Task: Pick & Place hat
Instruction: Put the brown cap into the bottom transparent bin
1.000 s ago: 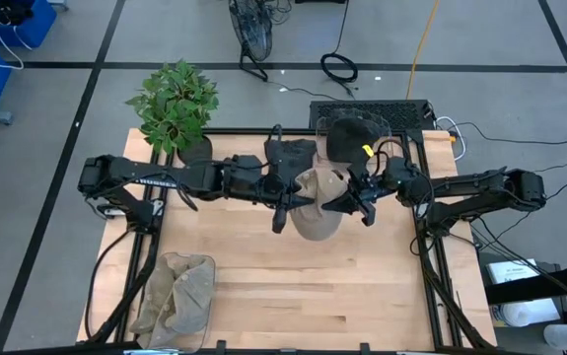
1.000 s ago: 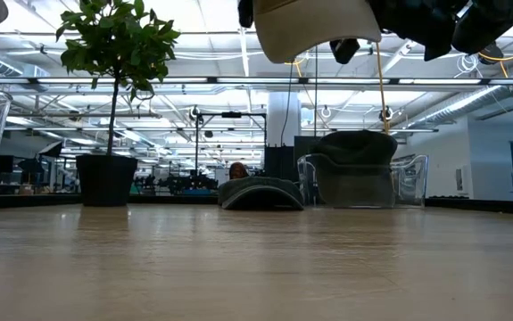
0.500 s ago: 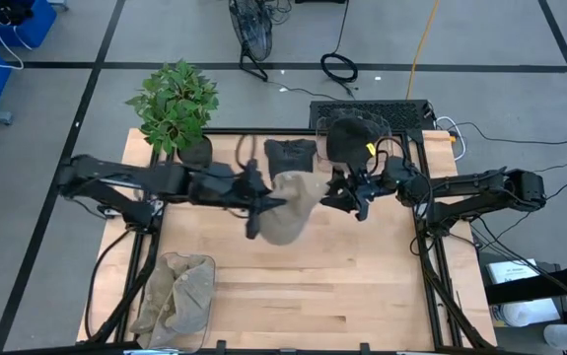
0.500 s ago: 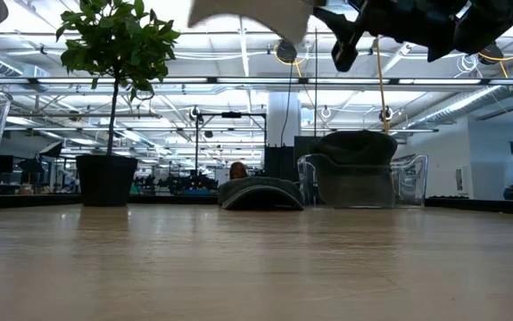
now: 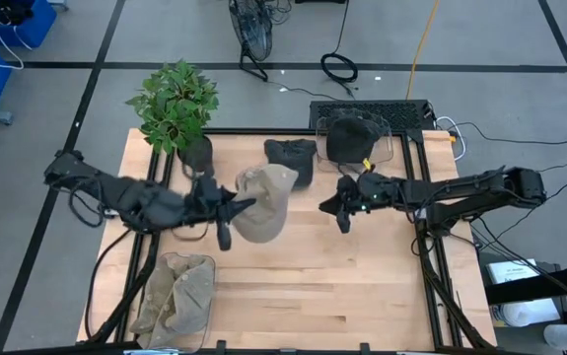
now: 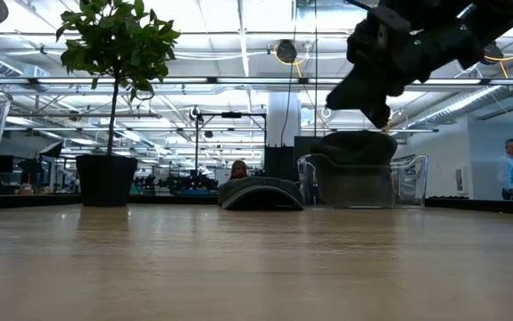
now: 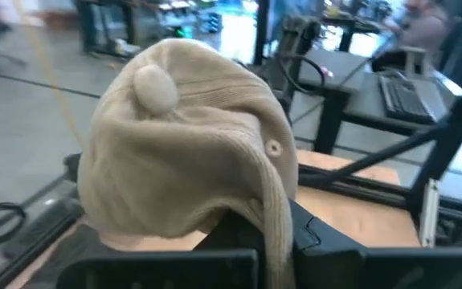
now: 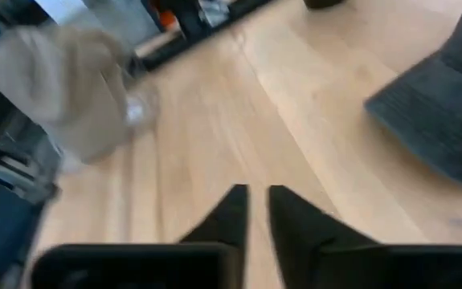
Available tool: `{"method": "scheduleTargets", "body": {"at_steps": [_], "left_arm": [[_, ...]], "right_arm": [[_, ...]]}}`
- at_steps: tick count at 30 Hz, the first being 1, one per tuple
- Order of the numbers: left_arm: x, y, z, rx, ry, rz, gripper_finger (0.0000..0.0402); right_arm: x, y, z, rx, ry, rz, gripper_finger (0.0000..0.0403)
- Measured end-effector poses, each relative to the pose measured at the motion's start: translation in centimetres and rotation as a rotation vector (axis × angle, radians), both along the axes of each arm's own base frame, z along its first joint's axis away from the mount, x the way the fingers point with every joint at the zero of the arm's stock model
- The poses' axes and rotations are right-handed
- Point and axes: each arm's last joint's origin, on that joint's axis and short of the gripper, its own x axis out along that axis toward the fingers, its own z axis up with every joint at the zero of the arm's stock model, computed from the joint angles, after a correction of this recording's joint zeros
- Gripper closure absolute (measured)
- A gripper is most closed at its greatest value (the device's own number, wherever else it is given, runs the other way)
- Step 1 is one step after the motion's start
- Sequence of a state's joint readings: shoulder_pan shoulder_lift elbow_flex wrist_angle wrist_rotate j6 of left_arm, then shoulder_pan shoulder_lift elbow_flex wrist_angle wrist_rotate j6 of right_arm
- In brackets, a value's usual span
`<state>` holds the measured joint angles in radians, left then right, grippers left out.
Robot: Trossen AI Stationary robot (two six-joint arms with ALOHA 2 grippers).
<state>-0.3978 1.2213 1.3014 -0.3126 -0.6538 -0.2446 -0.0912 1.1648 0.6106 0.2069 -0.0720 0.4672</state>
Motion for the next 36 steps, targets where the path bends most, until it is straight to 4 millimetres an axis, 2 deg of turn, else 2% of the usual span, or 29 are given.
{"method": "scheduleTargets", "body": {"at_steps": [2,6,10,17,21,26,29,36], "left_arm": [[0.1,-1.3,-0.2,-0.004,-0.031,0.073,0.0398],[0.8,-4.4,-0.8,-0.014,-0.108,0.197,0.0399],[2.3,-7.8,-0.7,0.02,-0.128,0.308,0.0399],[4.4,-14.4,2.6,0.148,-0.127,0.526,0.0399],[5.7,-17.6,2.9,0.184,-0.108,0.505,0.0399],[7.4,-19.5,2.1,0.18,-0.11,0.501,0.0399],[7.2,-21.0,0.9,0.196,-0.102,0.473,0.0399],[4.6,-23.7,-0.2,0.236,-0.087,0.383,0.0399]], "right_arm": [[-0.1,0.6,-0.3,-0.049,0.036,0.009,0.0391],[-0.2,1.3,-0.5,-0.115,0.069,0.021,0.0388],[-0.5,1.9,-0.4,-0.11,0.071,0.126,0.0399],[-0.7,2.4,-0.5,-0.101,0.079,0.25,0.0402],[-0.7,2.4,-0.5,-0.094,0.074,0.266,0.04],[-0.7,2.4,-0.5,-0.093,0.073,0.266,0.0399],[-0.7,2.4,-0.5,-0.086,0.073,0.263,0.0399],[-0.7,2.4,-0.4,-0.045,0.068,0.24,0.0399]]}}
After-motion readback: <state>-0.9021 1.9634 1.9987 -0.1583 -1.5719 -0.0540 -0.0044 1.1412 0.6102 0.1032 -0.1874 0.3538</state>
